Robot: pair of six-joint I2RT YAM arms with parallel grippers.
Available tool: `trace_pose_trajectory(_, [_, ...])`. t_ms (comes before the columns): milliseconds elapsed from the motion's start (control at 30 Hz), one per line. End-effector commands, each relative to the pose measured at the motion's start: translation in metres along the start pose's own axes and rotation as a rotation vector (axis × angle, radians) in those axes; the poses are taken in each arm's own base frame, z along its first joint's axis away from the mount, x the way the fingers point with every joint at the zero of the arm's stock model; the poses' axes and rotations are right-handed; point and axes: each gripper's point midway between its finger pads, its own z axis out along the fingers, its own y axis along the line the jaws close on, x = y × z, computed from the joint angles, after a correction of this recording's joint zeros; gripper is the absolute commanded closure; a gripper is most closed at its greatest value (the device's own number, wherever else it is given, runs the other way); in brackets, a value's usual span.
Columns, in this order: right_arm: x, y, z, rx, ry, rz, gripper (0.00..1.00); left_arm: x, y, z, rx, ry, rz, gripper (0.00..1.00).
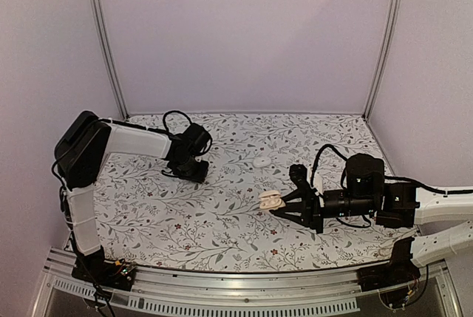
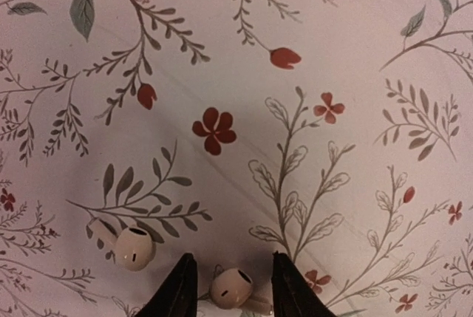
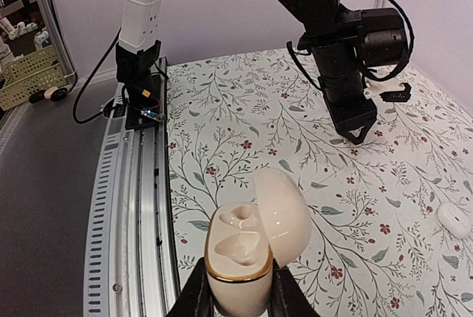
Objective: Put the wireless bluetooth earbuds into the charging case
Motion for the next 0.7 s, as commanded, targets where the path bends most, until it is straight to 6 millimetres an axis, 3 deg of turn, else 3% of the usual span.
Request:
trace_pose_trajectory(0, [-0.003,0.001,-0.002,0.0,-0.009,-0.006,1.0,0.005,-0.004,0.009,-0.018,0.03,0.011,0.68])
trace_pose_trajectory(233, [-0.004,0.001,-0.002,0.001,-0.009,-0.008,1.0,0.008,-0.015,0.012,-0.011,0.042,0.051,0.78])
trace_pose_trajectory(667, [-0.003,0.001,-0.001,-0.002,-0.005,-0.009,1.0,0.006,-0.05,-0.008,0.015,-0.01,0.248,0.71])
